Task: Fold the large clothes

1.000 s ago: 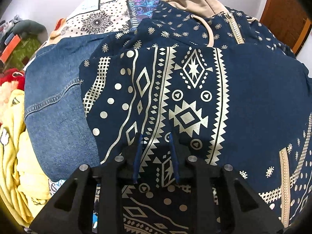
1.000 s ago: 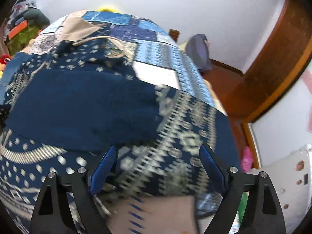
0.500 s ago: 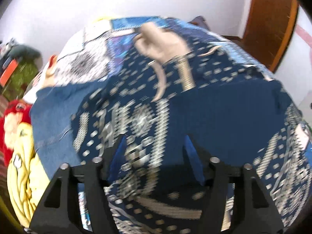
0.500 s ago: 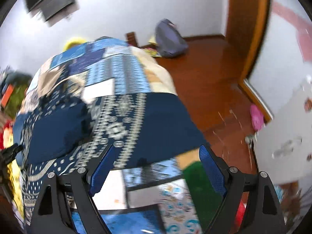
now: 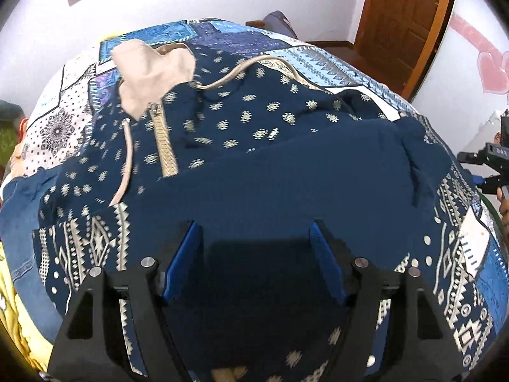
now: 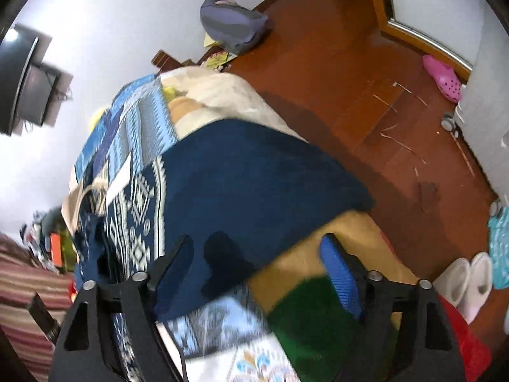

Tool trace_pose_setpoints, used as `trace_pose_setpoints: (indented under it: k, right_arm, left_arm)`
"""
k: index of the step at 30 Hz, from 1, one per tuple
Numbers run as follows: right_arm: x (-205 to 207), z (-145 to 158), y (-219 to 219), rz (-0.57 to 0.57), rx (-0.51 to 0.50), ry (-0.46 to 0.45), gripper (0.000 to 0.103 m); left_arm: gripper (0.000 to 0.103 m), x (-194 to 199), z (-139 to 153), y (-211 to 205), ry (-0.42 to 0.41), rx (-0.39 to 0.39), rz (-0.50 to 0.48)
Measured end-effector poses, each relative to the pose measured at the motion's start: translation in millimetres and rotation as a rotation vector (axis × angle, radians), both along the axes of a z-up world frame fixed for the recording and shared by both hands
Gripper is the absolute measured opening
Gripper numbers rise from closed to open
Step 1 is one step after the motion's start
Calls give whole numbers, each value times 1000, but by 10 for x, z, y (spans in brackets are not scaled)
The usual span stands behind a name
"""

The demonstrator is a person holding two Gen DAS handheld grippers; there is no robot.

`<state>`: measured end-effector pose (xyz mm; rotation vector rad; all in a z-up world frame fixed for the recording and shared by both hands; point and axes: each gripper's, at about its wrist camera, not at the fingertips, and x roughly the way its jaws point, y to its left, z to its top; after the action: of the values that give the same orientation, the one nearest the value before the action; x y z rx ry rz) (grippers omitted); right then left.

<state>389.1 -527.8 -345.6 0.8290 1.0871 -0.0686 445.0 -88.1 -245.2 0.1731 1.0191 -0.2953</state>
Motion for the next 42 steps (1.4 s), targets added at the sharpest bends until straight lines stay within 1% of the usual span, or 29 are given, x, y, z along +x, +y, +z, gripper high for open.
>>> trace_pose_setpoints:
  k: [2, 3, 4, 5, 6, 8, 10, 11, 14, 17, 18, 19, 20, 23, 24, 26, 27, 29, 30, 33, 35, 37, 39, 41, 42]
  right_arm:
    - [73, -54, -2, -19, -6, 10, 66]
    - [124, -68, 22, -27, -25, 11, 65]
    - [164, -64, 39, -31, -47, 9, 57]
    - [205, -54, 63, -31, -75, 9, 46]
    - [236, -32, 84, -30, -110, 8, 41]
    - [289, 42, 119, -19, -167, -16, 20]
    - [289, 159, 141, -12, -222, -46, 11]
    - [277, 236, 155, -10, -247, -66, 10]
    - [173, 619, 205, -17, -292, -170, 9]
    - [61, 1115, 293, -15, -321, -291, 8]
    - [34, 1334, 366, -4, -329, -337, 8]
    - [11, 1486, 433, 6, -335, -371, 8]
    - [-9, 1686, 537, 24, -346, -413, 8]
    - [-11, 2092, 858, 88, -374, -496, 8]
    - [19, 2230, 1037, 126, -376, -524, 8]
    - [84, 2360, 1318, 180, -370, -548, 8]
    - [144, 2414, 1534, 219, -363, -554, 8]
    - [238, 2437, 1859, 280, -355, -557, 8]
    - [294, 2418, 2109, 325, -355, -555, 8]
    - [411, 2255, 2675, 421, -344, -530, 8]
    - [482, 2022, 3045, 486, -321, -481, 8]
    - [558, 1689, 3414, 543, -308, -404, 8]
    - [518, 1379, 3660, 567, -333, -338, 8]
    - [466, 1124, 3789, 576, -355, -270, 9]
    - [425, 954, 3835, 586, -359, -217, 9]
  left_arm:
    - [71, -1, 19, -41, -10, 4, -7]
    - [71, -1, 38, -43, -13, 3, -9]
    - [71, -2, 63, -47, -19, 2, -9]
    - [71, -6, 88, -48, -25, 0, -9]
    - [71, -8, 109, -44, -30, -2, -8]
    - [71, -26, 175, -17, -40, -8, -4]
    - [71, -54, 247, 15, -53, -14, 2]
    - [71, -77, 294, 42, -62, -18, 8]
    - [71, -135, 431, 146, -84, -41, 29]
    - [71, -212, 562, 243, -104, -67, 47]
    - [71, -247, 612, 282, -112, -78, 54]
    - [71, -274, 657, 315, -119, -87, 59]
    - [71, -307, 704, 352, -128, -98, 63]
    - [71, -403, 827, 463, -151, -117, 74]
    - [71, -433, 863, 504, -158, -122, 77]
    - [71, -501, 938, 603, -171, -135, 87]
    - [71, -532, 970, 651, -177, -141, 92]
    - [71, -608, 1034, 779, -193, -151, 104]
    - [71, -645, 1060, 850, -198, -153, 112]
    - [71, -735, 1100, 1045, -199, -152, 131]
    - [71, -806, 1099, 1205, -195, -142, 152]
    - [71, -858, 1075, 1341, -185, -139, 171]
    - [71, -917, 1033, 1478, -173, -139, 195]
    - [71, -970, 979, 1596, -159, -142, 216]
    - [71, -989, 952, 1640, -151, -143, 223]
